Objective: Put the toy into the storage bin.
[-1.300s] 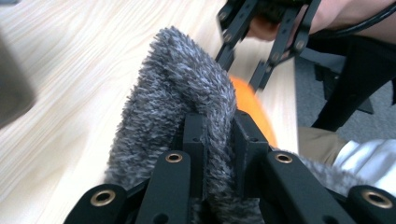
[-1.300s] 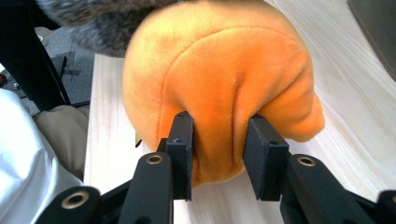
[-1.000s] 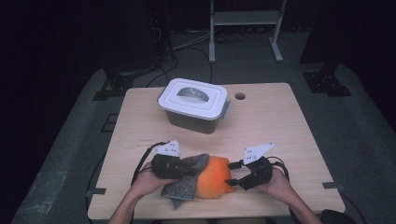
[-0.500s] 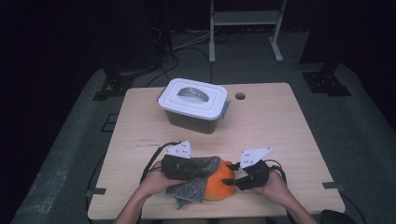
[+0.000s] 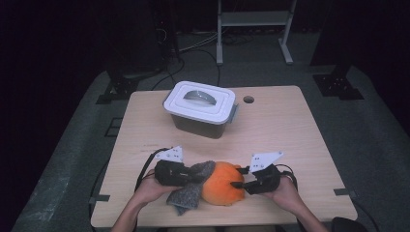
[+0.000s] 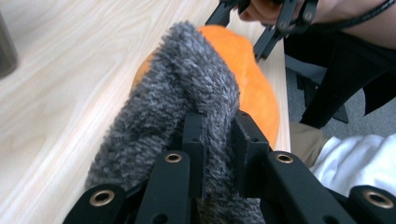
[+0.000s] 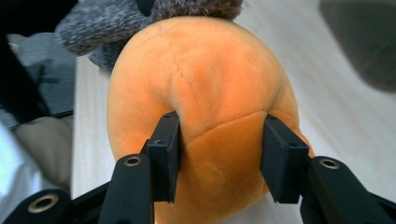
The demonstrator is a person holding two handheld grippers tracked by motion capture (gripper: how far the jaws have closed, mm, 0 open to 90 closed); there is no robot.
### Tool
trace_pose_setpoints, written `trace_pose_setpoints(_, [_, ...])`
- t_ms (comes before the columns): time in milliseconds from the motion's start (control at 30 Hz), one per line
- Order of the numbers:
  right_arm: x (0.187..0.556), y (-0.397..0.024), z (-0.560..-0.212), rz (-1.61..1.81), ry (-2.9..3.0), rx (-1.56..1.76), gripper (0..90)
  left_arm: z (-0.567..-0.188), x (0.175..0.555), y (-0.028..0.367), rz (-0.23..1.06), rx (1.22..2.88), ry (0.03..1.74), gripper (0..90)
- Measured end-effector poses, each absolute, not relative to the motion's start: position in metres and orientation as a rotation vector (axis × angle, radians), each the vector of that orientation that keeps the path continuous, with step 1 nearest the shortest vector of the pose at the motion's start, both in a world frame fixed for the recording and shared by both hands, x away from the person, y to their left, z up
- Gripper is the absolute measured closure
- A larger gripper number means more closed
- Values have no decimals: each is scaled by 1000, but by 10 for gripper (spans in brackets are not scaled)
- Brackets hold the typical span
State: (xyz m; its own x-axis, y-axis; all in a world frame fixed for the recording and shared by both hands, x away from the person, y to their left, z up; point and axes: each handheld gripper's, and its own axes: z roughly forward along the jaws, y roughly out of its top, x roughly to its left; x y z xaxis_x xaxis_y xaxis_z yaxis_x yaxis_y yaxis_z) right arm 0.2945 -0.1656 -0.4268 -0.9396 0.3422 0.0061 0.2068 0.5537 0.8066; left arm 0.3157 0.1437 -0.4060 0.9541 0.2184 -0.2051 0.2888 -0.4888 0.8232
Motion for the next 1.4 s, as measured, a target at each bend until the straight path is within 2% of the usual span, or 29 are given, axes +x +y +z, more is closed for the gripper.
trace_pose_setpoints(200, [295,-165,-426,1312,2587,501,523,-396,321,124,-76,2096,316,772])
trace_pose_setpoints(433, [293,-173,-431,1323,2618,488,517,-412,324,140,-90,2097,389,769])
trace_pose_setpoints(500, [292,-174,-431,1333,2632,480,494,-416,323,145,-98,2094,404,769])
trace_pose_setpoints(600, [296,-175,-427,1374,2680,458,390,-421,320,145,-103,2094,394,770])
trace_pose_setpoints(700, [304,-182,-422,1458,2673,477,378,-421,319,143,-99,2099,375,773])
trace_pose_setpoints(767, [310,-185,-420,1482,2656,521,337,-420,319,142,-99,2106,361,773])
trace_pose_setpoints(900, [314,-179,-430,1469,2695,564,310,-417,320,140,-97,2111,358,772])
trace_pose_setpoints(1167, [299,-168,-429,1420,2683,488,401,-399,324,122,-72,2141,301,772])
trace_pose_setpoints(1300, [295,-171,-431,1386,2663,488,552,-400,326,121,-89,2134,309,772])
trace_pose_setpoints(1400, [294,-174,-431,1390,2664,485,605,-404,326,126,-78,2151,319,776])
